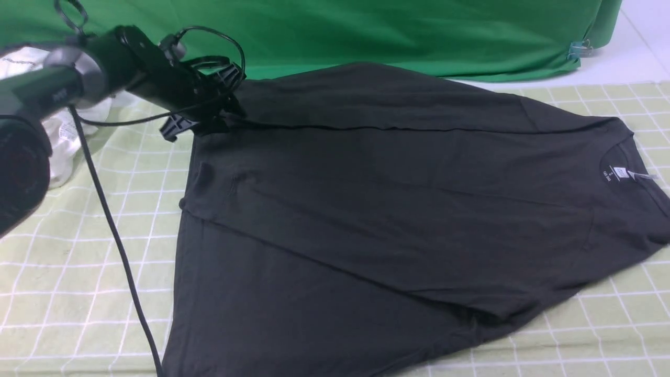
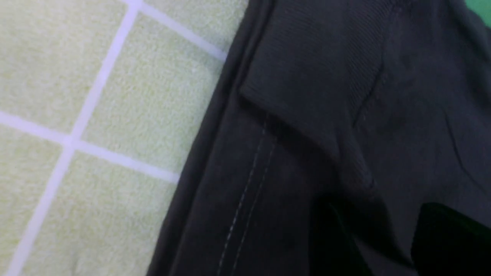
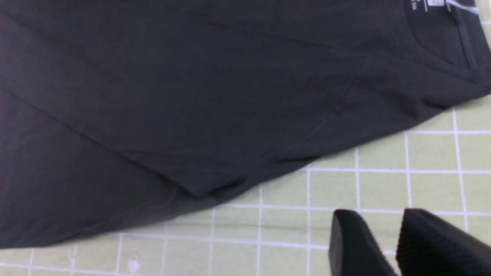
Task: Fold a long-sleeved shirt over a green coffee tablecloth.
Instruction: 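Grab the top left corner of the dark shirt with the left gripper, then fold the left side of the dark shirt inward over its body with the left gripper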
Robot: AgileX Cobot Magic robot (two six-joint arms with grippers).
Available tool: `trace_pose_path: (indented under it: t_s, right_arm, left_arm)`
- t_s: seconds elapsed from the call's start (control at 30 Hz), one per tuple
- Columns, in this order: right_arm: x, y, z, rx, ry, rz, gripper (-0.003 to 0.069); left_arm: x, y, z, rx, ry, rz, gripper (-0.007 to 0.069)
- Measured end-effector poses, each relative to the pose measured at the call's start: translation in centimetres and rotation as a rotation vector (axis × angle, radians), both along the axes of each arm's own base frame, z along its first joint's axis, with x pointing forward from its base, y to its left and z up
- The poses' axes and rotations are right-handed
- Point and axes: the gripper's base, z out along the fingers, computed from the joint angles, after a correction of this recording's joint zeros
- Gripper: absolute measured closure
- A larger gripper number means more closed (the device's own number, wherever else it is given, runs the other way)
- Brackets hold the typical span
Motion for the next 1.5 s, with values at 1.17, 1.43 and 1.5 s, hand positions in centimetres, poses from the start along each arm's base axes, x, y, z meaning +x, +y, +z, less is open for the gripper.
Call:
trace_pose_path:
  t_s: [1.17,1.43,1.5]
  right_arm:
    - [0.4,0.0,0.3,0.009,-0.050,-0.008,0.0461]
    - [0.4,0.0,0.3,0.009,-0.050,-0.008,0.0461]
    - [0.4,0.0,0.3,0.007,-0.051,-0.005,0.0461]
  left_arm:
    - [1.8,1.0,-1.8,-0.182,-0.059,0.368,0.0370]
    - [1.6,1.0,-0.9,-0.214,-0.053,0.343,0.0601]
    - [1.5,1.0,1.9,-0.268,-0.107,0.322,0.0604]
